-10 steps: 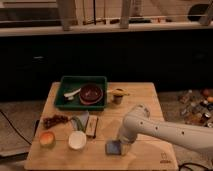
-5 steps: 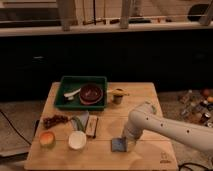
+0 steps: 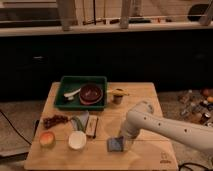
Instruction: Wipe table surface with sponge
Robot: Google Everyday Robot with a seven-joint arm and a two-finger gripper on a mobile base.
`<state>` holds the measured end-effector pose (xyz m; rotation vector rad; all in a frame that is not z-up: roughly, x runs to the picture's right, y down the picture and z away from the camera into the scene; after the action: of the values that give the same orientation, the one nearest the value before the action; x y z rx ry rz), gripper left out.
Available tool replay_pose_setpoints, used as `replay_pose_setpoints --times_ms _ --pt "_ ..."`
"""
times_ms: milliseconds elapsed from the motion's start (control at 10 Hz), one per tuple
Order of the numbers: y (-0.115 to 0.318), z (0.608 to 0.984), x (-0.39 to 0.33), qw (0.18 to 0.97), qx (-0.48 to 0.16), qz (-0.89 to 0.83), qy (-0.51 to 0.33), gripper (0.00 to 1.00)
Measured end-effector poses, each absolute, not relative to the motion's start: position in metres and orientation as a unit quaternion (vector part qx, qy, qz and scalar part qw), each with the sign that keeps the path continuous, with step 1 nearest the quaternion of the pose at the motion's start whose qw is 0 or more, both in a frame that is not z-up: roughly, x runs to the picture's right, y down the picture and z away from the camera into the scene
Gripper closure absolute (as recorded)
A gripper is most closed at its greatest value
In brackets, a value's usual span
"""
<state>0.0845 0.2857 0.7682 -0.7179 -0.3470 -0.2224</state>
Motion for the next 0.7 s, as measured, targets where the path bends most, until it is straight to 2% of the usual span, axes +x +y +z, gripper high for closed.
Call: replay_pose_setpoints --times_ms 300,700 --pt "0.309 0.758 0.064 0.895 -0.366 -0.164 -0.196 1.00" --pt "0.317 0.755 0.105 0.898 -0.372 -0.156 -0.176 1.00"
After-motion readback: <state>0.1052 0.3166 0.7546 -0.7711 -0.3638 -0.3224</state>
